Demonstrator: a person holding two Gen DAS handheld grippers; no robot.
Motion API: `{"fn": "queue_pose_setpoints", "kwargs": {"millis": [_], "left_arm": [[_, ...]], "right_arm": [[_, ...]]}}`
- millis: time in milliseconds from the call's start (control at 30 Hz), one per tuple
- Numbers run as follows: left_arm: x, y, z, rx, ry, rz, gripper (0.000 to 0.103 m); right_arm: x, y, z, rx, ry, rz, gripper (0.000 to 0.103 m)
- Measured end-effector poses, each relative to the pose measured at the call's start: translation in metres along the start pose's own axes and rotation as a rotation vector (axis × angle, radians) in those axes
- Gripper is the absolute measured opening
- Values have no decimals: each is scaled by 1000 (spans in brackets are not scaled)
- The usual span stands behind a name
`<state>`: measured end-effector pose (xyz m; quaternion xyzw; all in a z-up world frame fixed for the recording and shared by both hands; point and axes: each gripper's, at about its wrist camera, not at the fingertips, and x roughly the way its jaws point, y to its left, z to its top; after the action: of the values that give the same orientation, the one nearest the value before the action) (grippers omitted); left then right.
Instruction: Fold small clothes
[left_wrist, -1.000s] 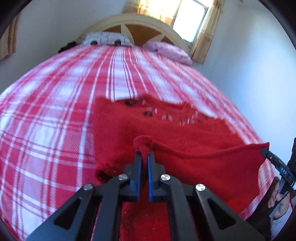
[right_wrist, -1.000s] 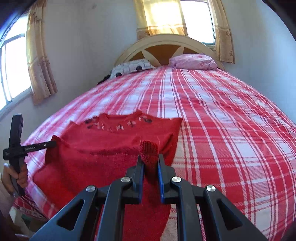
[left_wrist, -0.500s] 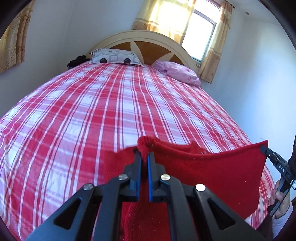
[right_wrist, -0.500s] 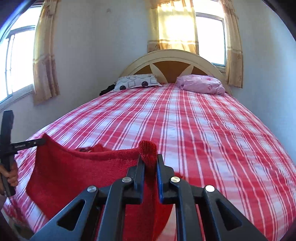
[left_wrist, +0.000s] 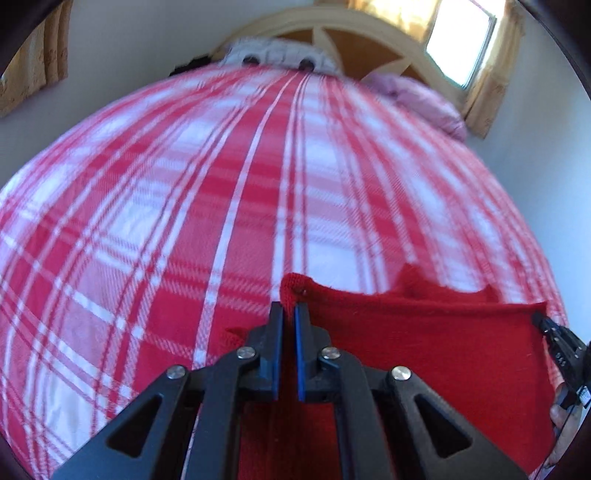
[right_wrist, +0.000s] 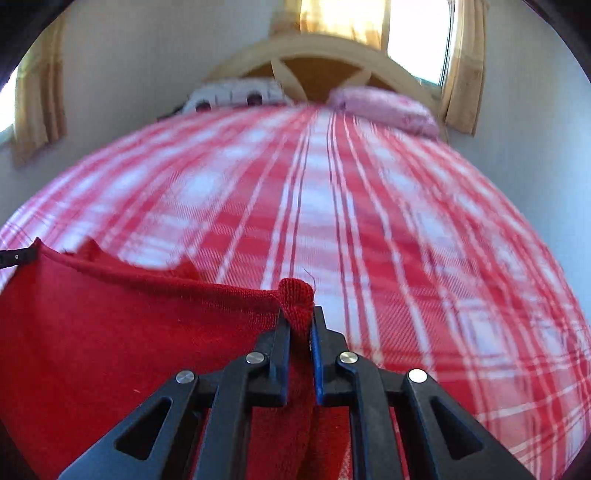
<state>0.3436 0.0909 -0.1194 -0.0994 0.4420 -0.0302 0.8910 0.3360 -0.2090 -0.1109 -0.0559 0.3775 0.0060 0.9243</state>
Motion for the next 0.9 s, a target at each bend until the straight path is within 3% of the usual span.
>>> {"fn": "queue_pose_setpoints", "kwargs": {"millis": [67,200,233,300,433,533,633,833,900], "left_arm": [[-1,-1,1,9,2,32,17],[-4,-6,2,56,26,100,41],[-8,-6,1,66,36,95,41],[-23,-5,-3,77,27,100,42],[-57,-1,-8,70,-44,138,65],[-73,-1,-14,71,-87,156,66],[-75,-7,-24,72,-72,161,69],[-76,-17,-46,107,-52,175,69],[-73,-18,-54,115,-44,185,69]], "right_arm": [[-1,0,1,-5,6,1,10],[4,-5,4,0,65,11,13],[1,-7,4,12,64,13,13],[-18,-17,6,66,26,21,13],[-85,-37,3,203,-138,38,13],[-111,-21,-6,184,-151,105,13],[-118,4,-21,129,-133,135,13],[-96,25,-54,125,-25,144,13],[-79,24,-64,140,29,97,13]]}}
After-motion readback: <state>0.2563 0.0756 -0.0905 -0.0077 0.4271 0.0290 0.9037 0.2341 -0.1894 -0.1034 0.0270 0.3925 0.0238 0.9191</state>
